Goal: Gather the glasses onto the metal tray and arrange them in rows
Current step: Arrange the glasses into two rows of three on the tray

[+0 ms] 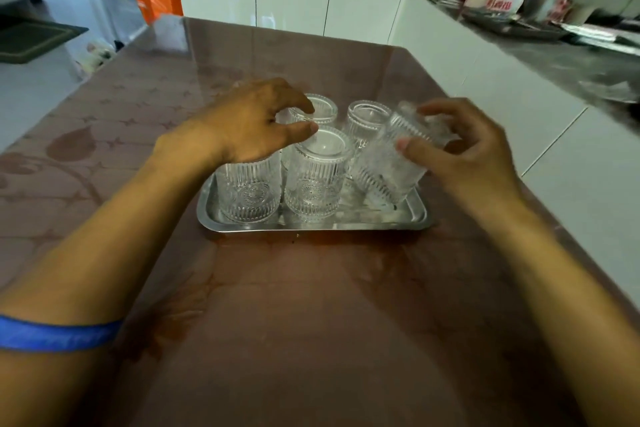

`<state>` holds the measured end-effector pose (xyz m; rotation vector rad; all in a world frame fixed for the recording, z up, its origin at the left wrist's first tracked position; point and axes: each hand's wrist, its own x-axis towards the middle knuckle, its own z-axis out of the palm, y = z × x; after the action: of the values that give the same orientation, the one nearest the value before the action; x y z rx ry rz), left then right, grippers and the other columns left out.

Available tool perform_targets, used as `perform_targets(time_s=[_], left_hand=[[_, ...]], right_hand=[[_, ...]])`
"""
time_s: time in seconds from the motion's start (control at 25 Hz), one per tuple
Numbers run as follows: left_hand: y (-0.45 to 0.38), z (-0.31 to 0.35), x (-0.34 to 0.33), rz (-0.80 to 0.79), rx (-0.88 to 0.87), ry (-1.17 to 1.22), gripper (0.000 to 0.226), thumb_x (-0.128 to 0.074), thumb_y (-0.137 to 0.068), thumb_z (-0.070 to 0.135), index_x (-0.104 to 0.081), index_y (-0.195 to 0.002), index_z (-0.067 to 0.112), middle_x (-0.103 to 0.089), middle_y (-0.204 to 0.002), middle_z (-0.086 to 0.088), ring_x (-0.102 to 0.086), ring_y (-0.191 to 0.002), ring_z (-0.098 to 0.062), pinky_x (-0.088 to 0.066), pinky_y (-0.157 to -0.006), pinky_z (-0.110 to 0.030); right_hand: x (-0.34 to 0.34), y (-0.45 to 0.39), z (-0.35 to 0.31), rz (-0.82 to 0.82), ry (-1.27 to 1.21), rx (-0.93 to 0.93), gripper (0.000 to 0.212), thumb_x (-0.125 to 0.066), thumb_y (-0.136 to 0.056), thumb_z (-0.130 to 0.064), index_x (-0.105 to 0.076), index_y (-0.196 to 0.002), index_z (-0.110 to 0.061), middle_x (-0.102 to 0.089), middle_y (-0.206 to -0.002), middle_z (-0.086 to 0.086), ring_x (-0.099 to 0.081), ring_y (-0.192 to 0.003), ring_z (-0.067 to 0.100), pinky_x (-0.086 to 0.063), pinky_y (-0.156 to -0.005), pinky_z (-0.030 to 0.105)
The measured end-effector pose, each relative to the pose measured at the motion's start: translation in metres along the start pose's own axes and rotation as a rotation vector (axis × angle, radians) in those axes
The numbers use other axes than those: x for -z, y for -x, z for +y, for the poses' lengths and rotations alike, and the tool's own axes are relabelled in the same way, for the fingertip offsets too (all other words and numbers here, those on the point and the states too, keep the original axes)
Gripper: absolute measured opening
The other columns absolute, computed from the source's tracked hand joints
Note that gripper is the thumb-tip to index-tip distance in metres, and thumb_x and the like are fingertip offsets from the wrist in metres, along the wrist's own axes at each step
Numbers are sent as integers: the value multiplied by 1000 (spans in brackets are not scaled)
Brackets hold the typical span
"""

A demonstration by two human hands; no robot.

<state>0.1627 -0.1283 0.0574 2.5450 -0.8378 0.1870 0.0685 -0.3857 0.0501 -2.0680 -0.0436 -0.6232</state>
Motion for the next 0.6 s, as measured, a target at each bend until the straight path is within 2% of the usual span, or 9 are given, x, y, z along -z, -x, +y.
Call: perform_targets(time_s=[0.08, 0.16, 0.2, 0.44, 0.52, 0.6], left_hand=[[0, -1, 0, 4, -1, 14, 48, -50, -90, 58, -60, -127, 29, -57, -137, 0, -61, -110, -22, -47, -99, -47], [0, -2, -1, -1, -4, 3, 48, -50, -90, 58, -61, -127, 29, -57, -137, 0, -61, -110, -22, -47, -99, -47], [0, -3, -1, 4, -10, -4, 48, -50, -90, 57, -61, -127, 29, -57, -137, -1, -61, -110, -23, -47, -99, -47], [-1, -1, -4, 32, -28, -23, 44, -54, -91, 53, -63, -124, 25, -60, -132, 0, -61, -110, -21, -48, -97, -43], [2, 0, 1, 184, -33, 109, 38, -57, -91, 47, -66, -119, 22, -66, -121, 4, -63, -108, -17, -50, -95, -38], [14, -8, 13, 391, 48, 401, 29, -60, -90, 36, -67, -116, 25, -67, -107, 11, -64, -102, -1, -50, -92, -24]], right_hand=[[-17, 8, 8, -55, 127, 48, 40, -84, -72, -38, -64, -106, -37, -66, -105, -22, -64, -84, 0, -56, -67, 20], [-31, 10, 18, -87, 187, 56, 44, -83, -73, -40, -62, -111, -34, -65, -112, -16, -64, -95, 11, -58, -78, 38], [-35, 9, 23, -89, 219, 57, 45, -82, -73, -41, -61, -113, -33, -65, -115, -12, -62, -98, 15, -56, -80, 42], [-38, 12, 37, -116, 269, 89, 53, -77, -74, -49, -53, -120, -42, -58, -123, -12, -55, -100, 1, -48, -77, 24], [-31, 13, 42, -237, 132, 20, 68, -83, -70, -49, -48, -128, -45, -57, -129, -12, -58, -104, -1, -50, -78, 20], [-6, 6, 50, -358, -161, -114, 86, -90, -64, -42, -42, -136, -45, -60, -133, -7, -64, -109, 7, -57, -81, 25]])
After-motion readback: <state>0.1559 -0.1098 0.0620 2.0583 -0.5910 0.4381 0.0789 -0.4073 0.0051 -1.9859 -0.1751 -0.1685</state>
